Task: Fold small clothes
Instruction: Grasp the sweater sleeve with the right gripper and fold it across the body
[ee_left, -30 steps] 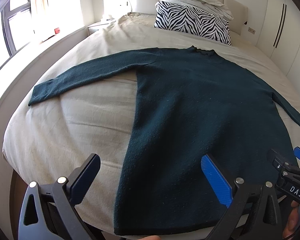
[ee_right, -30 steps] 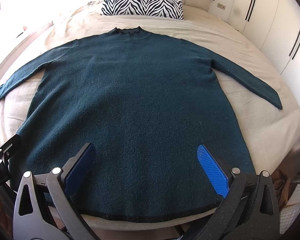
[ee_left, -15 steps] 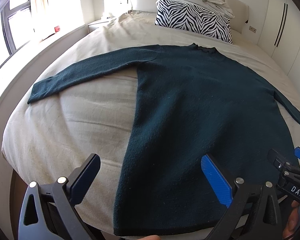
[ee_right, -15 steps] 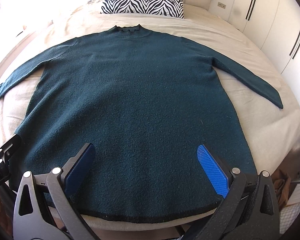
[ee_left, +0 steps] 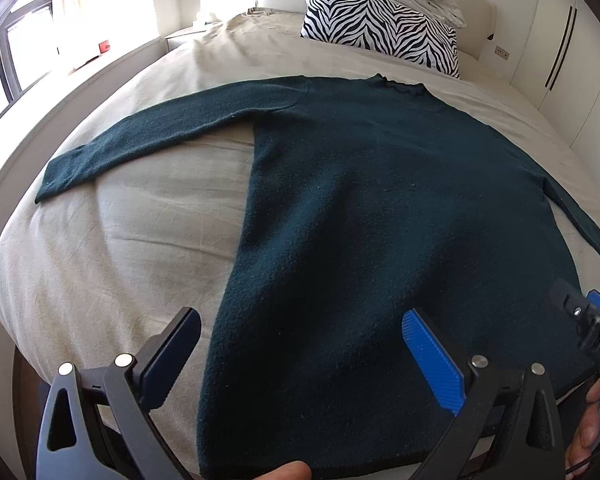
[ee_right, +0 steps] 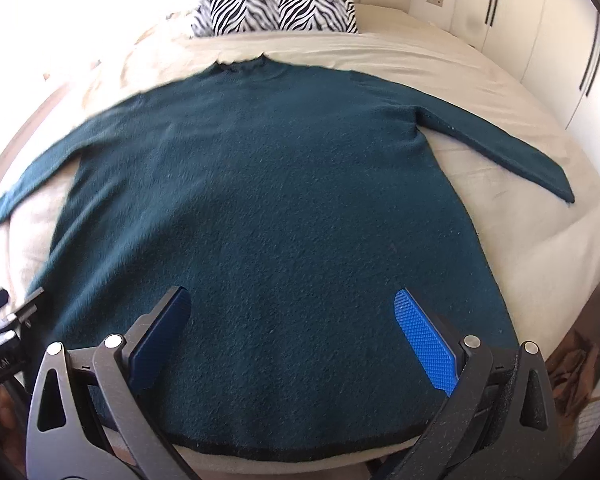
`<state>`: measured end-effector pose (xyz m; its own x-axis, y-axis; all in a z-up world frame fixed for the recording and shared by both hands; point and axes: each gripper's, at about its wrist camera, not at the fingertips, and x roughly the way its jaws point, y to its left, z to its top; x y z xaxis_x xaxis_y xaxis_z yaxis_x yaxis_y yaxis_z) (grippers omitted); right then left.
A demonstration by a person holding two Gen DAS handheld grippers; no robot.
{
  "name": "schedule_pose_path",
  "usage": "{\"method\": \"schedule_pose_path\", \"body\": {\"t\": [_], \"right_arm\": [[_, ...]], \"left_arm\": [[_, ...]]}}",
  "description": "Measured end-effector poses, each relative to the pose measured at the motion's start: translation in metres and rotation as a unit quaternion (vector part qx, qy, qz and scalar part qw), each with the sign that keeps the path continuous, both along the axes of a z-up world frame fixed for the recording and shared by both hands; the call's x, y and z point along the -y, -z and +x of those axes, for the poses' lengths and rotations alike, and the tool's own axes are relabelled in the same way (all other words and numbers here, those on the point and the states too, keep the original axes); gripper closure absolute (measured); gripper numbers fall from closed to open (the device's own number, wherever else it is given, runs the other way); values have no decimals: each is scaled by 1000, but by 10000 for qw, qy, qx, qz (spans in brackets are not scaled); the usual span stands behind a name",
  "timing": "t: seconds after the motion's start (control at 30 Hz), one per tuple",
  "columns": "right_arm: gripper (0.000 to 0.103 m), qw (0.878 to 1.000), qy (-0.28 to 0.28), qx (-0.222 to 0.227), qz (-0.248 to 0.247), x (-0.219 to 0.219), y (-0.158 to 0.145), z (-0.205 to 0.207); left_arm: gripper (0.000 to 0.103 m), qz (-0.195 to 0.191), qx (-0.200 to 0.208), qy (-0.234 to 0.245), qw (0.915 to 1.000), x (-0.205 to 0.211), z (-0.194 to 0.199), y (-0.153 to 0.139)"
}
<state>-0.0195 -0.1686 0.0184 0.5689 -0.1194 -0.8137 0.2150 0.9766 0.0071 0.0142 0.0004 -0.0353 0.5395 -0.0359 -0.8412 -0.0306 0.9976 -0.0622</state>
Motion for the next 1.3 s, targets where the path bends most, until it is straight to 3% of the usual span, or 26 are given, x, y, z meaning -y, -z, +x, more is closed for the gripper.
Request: {"method": "schedule_pose_path", "body": {"t": [0.17, 0.27, 0.4, 0.5, 0.63, 0.77, 0.8, 0.87, 0.93, 1.03, 1.17, 1.3], "right_arm": [[0, 9920, 768, 347, 937, 101, -13, 10], [0, 9768, 1489, 600, 1418, 182, -11, 12], [0, 9382, 2301, 1085, 2348, 287, 3, 8], [1, 9004, 2958, 1185, 2963, 360, 26, 5], [17, 8611, 3360, 1379, 3559, 425, 51, 10], [29, 8425, 3549, 1678, 3689, 473, 58, 23], [32, 8412, 3581, 1702, 3677, 482, 60, 28], [54, 8407, 3655, 1655, 3636, 503, 67, 38], [72, 8486, 3612, 1607, 3516, 521, 71, 48], [86, 8673, 3567, 1505, 3129, 542, 65, 68], [90, 8979, 3177, 1570, 2610, 522, 27, 99], [90, 9473, 2164, 1576, 1760, 452, -31, 162]], "left_arm": [[0, -76, -109, 176, 9998, 15, 14, 1], [0, -289, -271, 210, 9990, 20, 27, 4], [0, -693, -244, 165, 9972, 25, 48, -1], [0, -812, -71, 196, 9965, 34, 63, -6], [0, -1156, -183, 268, 9928, 46, 86, 0], [0, -1383, -358, 346, 9891, 59, 105, 11], [0, -1374, -404, 395, 9889, 63, 109, 13], [0, -1416, -536, 447, 9875, 67, 116, 17], [0, -1556, -667, 450, 9845, 67, 124, 22], [0, -1914, -640, 457, 9784, 62, 133, 25], [1, -2253, -670, 452, 9709, 53, 143, 28], [1, -2668, -664, 234, 9612, 36, 147, 31]]}}
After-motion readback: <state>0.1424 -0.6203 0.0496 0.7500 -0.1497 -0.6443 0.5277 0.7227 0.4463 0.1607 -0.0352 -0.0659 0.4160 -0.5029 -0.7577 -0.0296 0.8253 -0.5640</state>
